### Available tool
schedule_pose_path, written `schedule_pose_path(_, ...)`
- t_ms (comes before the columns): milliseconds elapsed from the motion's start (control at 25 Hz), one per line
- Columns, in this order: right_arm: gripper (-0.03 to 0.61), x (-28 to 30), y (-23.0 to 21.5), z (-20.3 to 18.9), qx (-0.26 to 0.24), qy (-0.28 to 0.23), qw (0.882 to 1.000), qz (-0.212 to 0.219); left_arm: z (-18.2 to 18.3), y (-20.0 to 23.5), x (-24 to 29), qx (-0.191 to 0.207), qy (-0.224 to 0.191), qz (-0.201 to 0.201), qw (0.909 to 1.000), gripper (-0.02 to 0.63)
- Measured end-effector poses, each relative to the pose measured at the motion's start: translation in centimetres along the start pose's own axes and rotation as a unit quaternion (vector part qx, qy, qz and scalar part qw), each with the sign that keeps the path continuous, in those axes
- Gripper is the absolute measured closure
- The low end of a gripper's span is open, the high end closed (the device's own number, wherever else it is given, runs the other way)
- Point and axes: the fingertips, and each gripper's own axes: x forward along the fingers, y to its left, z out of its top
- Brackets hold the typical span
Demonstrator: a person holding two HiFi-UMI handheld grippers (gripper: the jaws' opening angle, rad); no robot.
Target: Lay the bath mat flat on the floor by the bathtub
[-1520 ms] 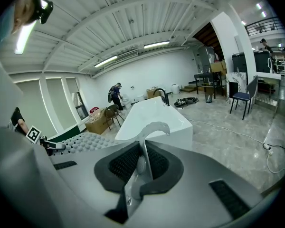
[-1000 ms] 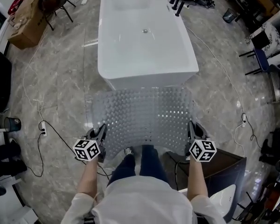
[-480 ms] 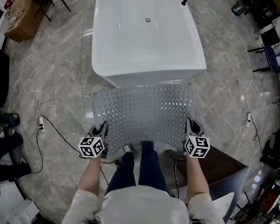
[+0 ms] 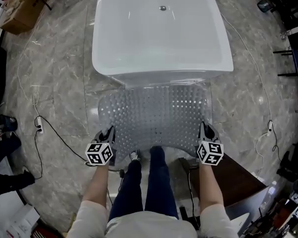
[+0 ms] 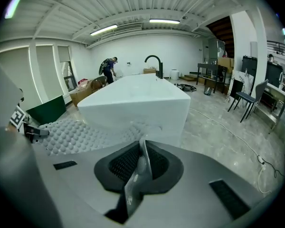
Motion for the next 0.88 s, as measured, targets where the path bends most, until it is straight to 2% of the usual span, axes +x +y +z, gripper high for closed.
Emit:
schedule_pose_path(560, 0.541, 8.4, -1.7, -5.6, -0.006, 0.016, 1.0, 0.003, -4.4, 3.7, 8.5, 0.0, 0.009, 0.013, 0.9999, 0.571)
schedule_pose_path(880, 0.541, 13.5, -2.9, -9.7, 0.01, 0.033, 0.999, 0.001, -6.9, 5.8, 13.0, 0.004, 0.019, 0.016, 0.9997, 0.571)
